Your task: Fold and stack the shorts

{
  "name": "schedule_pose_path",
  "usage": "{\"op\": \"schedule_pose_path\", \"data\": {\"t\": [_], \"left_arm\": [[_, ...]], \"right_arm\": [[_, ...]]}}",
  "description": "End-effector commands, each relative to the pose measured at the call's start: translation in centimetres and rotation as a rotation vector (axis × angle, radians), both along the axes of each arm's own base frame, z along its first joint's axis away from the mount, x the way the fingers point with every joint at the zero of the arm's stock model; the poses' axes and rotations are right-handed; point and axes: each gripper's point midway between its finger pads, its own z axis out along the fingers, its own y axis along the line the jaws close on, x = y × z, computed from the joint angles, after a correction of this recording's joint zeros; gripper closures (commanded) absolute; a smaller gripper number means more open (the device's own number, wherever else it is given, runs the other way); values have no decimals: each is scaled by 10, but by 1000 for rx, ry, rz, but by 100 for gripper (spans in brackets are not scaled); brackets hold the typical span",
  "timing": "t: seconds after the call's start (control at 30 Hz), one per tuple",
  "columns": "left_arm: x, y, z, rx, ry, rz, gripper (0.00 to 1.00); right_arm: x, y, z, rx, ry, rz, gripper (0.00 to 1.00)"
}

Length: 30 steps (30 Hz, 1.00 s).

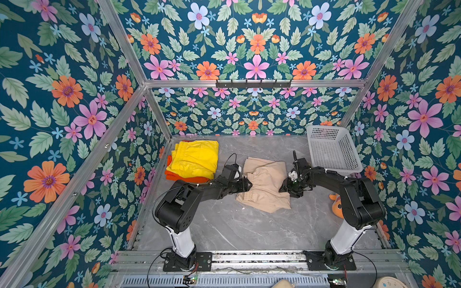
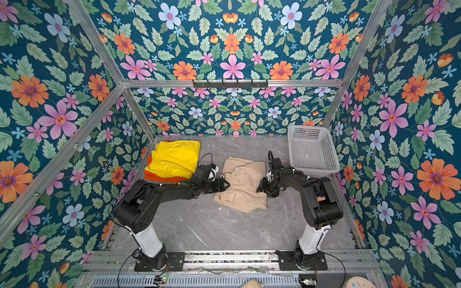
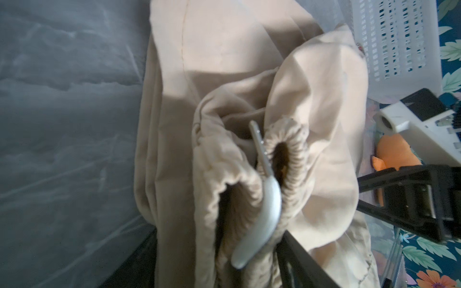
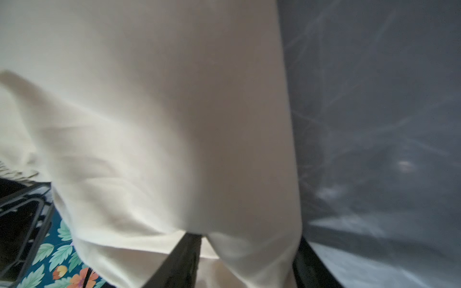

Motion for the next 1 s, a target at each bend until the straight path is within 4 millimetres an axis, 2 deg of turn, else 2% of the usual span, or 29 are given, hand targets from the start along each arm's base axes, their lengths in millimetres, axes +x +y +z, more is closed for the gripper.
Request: {"op": "schedule_pose_path", "data": {"t": [0.0,0.07,0.1,0.27,0.33,0.37,0.57,0.67,0.73,0.8,0.97], "left_arm": [[-27,19,-37,102,148,26,40],[-25,15,-32,81,138,27,51],[-24,13,-29,72,130,29,63],[-12,7,-1,47,71,32,97],[-5,8,18,57,26,33,100],[-1,8,29,63,-1,32,100],[26,26,94,145,-148,33,100],[44,53,130,226,-225,53,100],[60,78,155,296,-289,84,100],[76,112,177,368,-337,118,100],[110,197,210,475,-369,199,100]], "right_arm": [[-3,0,-9,3,11,-10,62],[-4,0,-7,12,0,-17,72],[-4,1,-6,17,-6,-20,77],[0,3,9,48,-51,-48,93],[4,6,20,66,-78,-62,99],[8,8,36,81,-122,-67,100],[27,28,100,91,-282,-65,100],[42,51,139,89,-378,-41,100],[54,70,162,99,-441,-31,100],[69,96,188,125,-512,-17,100],[101,172,216,168,-607,54,100]]}}
